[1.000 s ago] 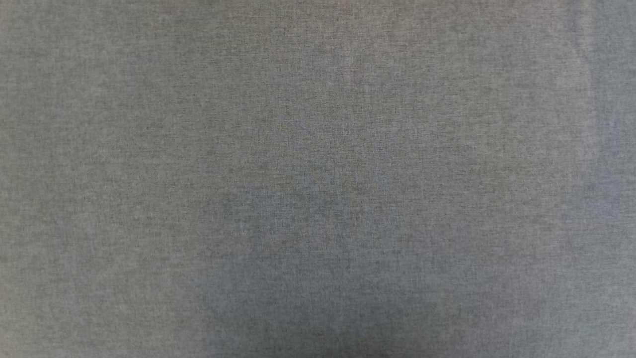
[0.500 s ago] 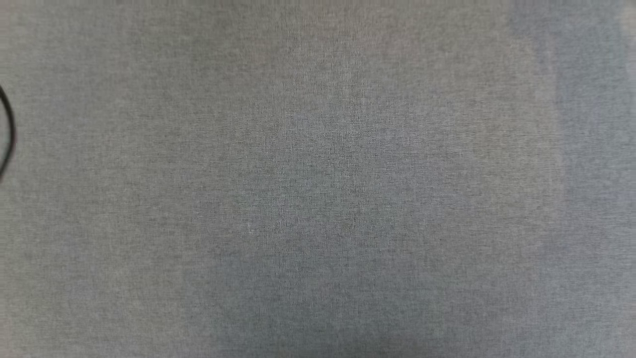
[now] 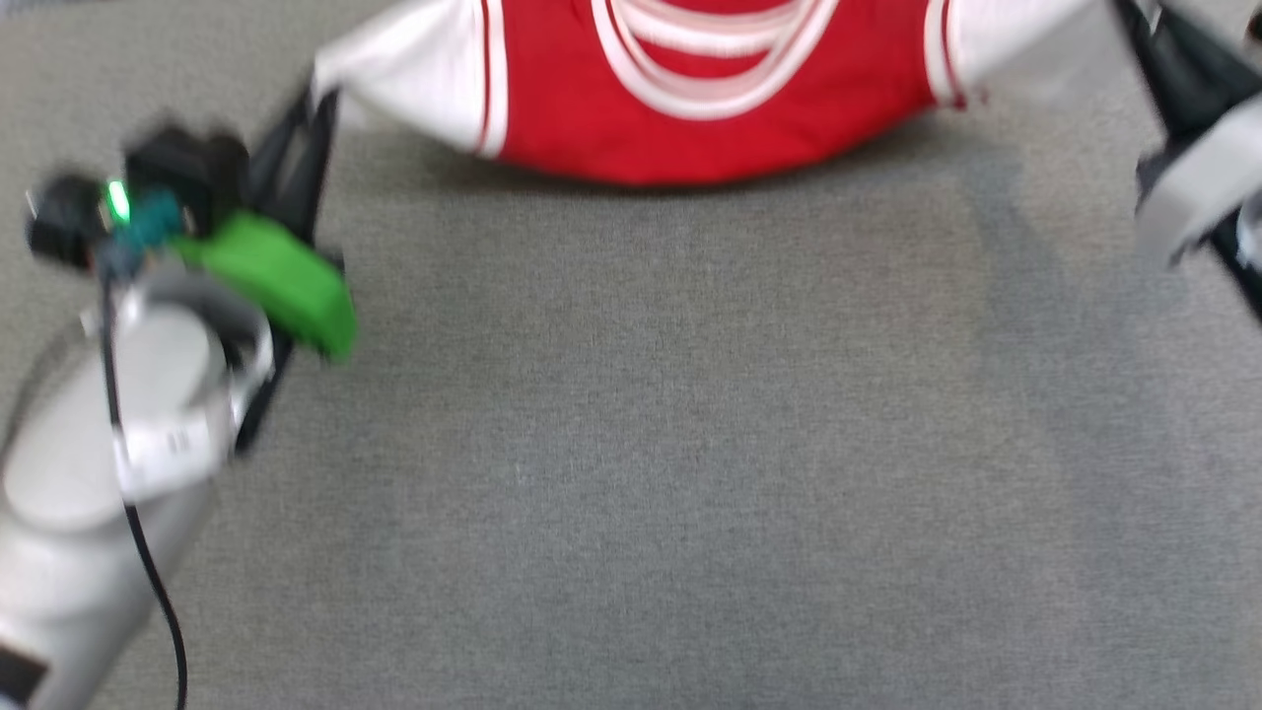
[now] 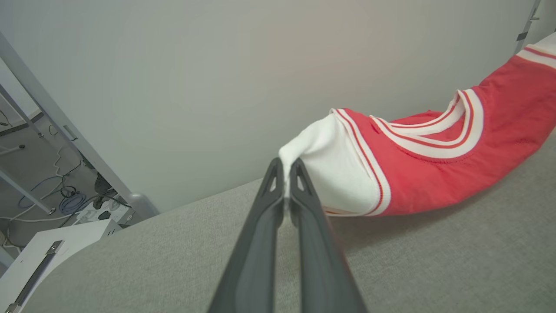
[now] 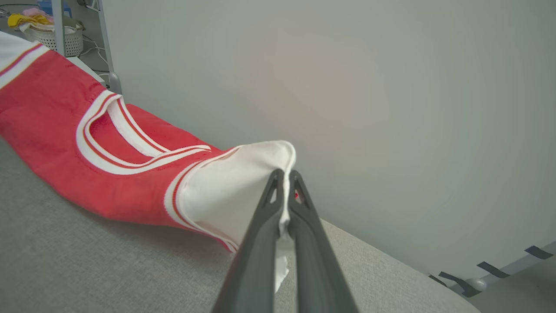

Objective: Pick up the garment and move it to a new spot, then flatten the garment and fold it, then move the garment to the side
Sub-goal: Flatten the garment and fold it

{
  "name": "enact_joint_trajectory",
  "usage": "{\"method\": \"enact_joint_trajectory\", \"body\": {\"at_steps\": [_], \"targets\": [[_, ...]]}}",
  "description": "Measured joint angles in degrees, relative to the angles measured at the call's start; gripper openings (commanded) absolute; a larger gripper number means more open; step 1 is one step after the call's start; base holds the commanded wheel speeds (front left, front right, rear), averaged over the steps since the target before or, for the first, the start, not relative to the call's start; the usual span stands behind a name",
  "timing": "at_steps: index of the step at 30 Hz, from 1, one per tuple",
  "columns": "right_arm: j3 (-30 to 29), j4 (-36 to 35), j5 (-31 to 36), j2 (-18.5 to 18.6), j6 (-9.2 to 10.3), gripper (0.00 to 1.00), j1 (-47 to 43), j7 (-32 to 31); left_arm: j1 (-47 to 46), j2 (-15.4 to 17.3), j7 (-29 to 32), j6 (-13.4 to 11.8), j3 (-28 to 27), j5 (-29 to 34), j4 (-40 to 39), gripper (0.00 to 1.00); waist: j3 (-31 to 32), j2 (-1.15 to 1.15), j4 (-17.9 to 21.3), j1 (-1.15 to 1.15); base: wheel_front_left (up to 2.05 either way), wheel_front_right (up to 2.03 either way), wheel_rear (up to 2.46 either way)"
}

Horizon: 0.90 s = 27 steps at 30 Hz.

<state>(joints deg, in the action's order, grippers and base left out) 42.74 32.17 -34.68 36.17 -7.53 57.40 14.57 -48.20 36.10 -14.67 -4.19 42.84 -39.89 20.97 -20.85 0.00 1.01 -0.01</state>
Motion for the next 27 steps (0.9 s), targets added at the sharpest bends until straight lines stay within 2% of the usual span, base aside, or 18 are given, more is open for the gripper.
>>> {"method": "enact_joint_trajectory", "body": {"at_steps": [7,10,18,27], "targets": [[-3.21,-4.13,-0.97,1.54,0.00,0.00,-18.78,0.08,20.86,1.52,0.00,-4.28,-1.92,-1.70,-7.30,0.00,6.35,0.00,0.16,0.00,0.00,0.00,0.00],[-4.47,-5.27,-0.82,1.88,0.00,0.00,-25.87,0.08,26.87,1.78,0.01,-5.63,-1.68,-1.85,-8.88,0.00,8.68,0.00,0.16,0.00,0.00,0.00,0.00],[-13.93,-7.51,1.35,-0.25,0.00,0.00,-44.33,0.08,40.11,1.30,0.00,-8.99,-3.78,-3.57,-11.04,0.00,14.04,0.00,0.20,0.00,0.00,0.00,0.00],[-24.61,-9.56,4.15,-3.55,0.00,0.00,-59.86,0.07,50.16,-1.96,0.00,-9.73,-7.68,-4.22,-10.62,0.00,17.42,0.00,-0.12,0.00,0.00,0.00,0.00]]}}
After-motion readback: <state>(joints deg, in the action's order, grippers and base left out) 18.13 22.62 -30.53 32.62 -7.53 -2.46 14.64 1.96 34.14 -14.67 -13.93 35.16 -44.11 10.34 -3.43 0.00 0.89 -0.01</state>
